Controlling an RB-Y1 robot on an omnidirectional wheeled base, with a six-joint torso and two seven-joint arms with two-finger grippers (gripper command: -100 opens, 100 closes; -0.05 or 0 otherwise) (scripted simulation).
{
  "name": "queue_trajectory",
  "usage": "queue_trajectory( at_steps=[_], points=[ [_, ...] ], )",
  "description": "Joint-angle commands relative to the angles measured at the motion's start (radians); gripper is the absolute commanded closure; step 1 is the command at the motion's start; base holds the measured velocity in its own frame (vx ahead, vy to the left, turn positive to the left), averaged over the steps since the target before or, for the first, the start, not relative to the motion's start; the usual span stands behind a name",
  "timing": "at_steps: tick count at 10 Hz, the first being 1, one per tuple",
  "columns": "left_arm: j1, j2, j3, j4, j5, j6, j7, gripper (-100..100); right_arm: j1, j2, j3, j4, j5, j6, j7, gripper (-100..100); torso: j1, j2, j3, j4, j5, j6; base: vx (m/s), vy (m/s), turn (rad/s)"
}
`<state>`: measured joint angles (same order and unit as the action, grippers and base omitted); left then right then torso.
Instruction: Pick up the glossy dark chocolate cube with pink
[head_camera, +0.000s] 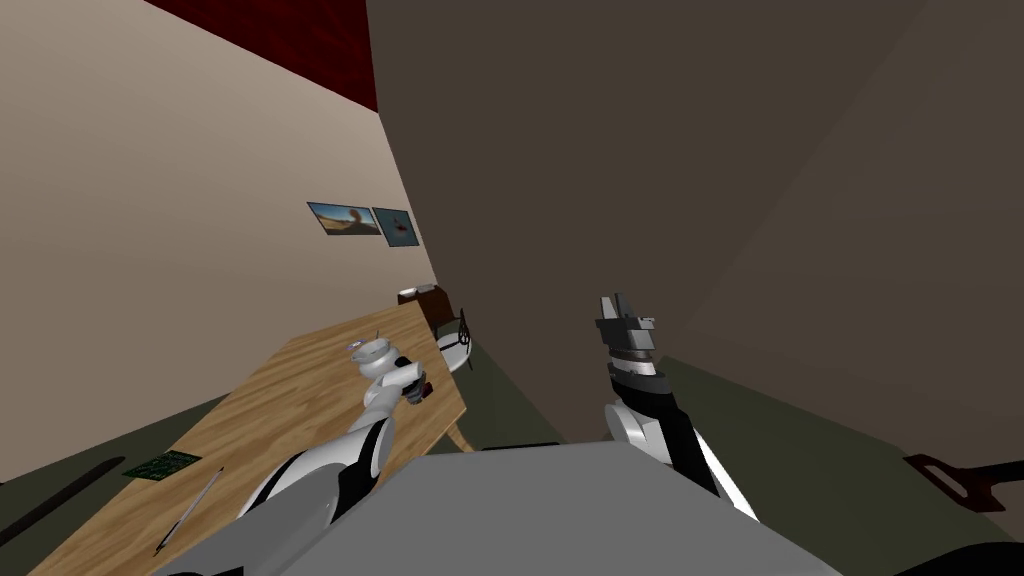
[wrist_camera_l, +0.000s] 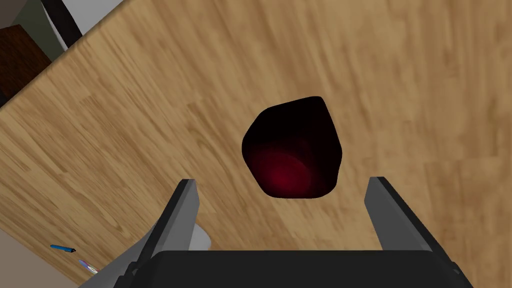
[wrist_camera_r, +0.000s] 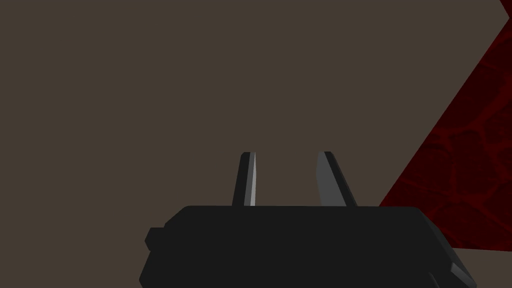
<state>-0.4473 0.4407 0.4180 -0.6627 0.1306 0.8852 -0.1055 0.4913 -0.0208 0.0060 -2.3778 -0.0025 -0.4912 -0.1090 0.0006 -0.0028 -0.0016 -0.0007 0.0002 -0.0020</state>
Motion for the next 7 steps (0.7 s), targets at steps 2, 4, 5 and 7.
queue_trajectory(
  at_steps=[2, 4, 5, 7],
  points=[
    [0.000, -0.001, 0.000, 0.001, 0.000, 0.002, 0.001, 0, 0.000, 0.000, 0.000, 0.000, 0.000, 0.000, 0.000, 0, 0.000, 0.001, 0.001, 0.000, 0.000, 0.000, 0.012, -0.001, -0.006],
    [0.016, -0.018, -0.013, 0.026, -0.002, -0.047, 0.011, -100, 0.000, 0.000, 0.000, 0.000, 0.000, 0.000, 0.000, 0, 0.002, 0.002, 0.001, 0.000, 0.000, 0.000, 0.044, 0.033, 0.006],
    [-0.002, -0.009, -0.010, 0.050, -0.002, -0.046, 0.005, -100, 0.000, 0.000, 0.000, 0.000, 0.000, 0.000, 0.000, 0, 0.003, 0.000, 0.000, 0.000, 0.001, 0.000, 0.030, 0.018, -0.001],
    [0.000, -0.011, -0.011, 0.054, -0.002, -0.051, 0.006, 100, 0.000, 0.000, 0.000, 0.000, 0.000, 0.000, 0.000, 0, 0.001, 0.002, 0.002, 0.001, 0.000, 0.001, 0.000, 0.000, 0.000]
  ],
)
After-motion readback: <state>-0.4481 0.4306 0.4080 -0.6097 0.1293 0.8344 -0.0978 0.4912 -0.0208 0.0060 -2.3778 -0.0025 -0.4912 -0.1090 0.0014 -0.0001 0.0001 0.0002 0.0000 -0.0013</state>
